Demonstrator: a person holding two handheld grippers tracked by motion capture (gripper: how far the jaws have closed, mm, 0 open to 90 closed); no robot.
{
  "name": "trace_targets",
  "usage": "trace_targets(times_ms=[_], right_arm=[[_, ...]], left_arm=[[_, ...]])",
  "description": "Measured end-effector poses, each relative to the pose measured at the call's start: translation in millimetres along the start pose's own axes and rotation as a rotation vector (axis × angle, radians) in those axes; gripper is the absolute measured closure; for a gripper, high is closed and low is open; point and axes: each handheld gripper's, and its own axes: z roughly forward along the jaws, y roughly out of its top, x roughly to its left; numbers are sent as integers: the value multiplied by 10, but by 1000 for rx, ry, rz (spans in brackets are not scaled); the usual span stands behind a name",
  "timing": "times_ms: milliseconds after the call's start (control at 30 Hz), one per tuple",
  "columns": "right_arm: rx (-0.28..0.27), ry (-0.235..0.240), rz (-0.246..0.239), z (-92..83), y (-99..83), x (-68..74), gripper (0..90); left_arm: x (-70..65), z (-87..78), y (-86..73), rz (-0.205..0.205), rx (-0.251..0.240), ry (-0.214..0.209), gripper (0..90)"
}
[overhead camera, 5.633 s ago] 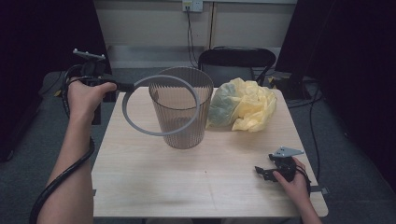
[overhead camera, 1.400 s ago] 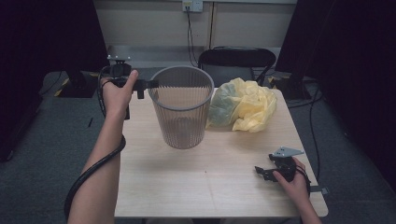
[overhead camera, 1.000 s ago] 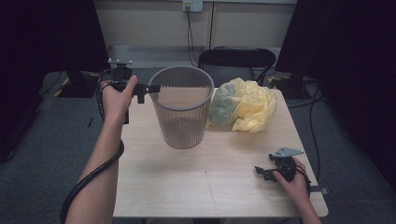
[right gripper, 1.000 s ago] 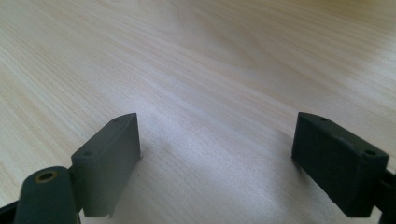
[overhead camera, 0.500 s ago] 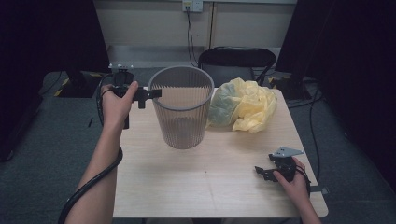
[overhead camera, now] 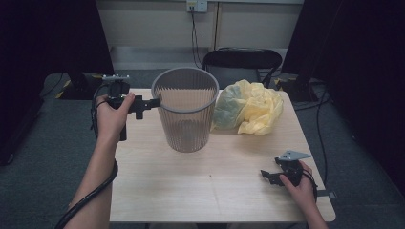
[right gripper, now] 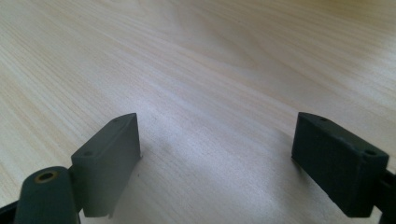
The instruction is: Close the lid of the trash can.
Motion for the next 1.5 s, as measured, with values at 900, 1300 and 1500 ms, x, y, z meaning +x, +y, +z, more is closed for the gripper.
trace_targets(times_ms=[900, 1300, 1500], right_arm=[[2, 0, 0, -2, -1, 1, 144], [2, 0, 1, -2, -1, 1, 144], [2, 0, 1, -2, -1, 1, 144]], left_arm=[[33, -76, -343, 26, 11, -49, 158], [126, -16, -536, 3, 20, -42, 158], [158, 11, -622, -7, 22, -42, 158]])
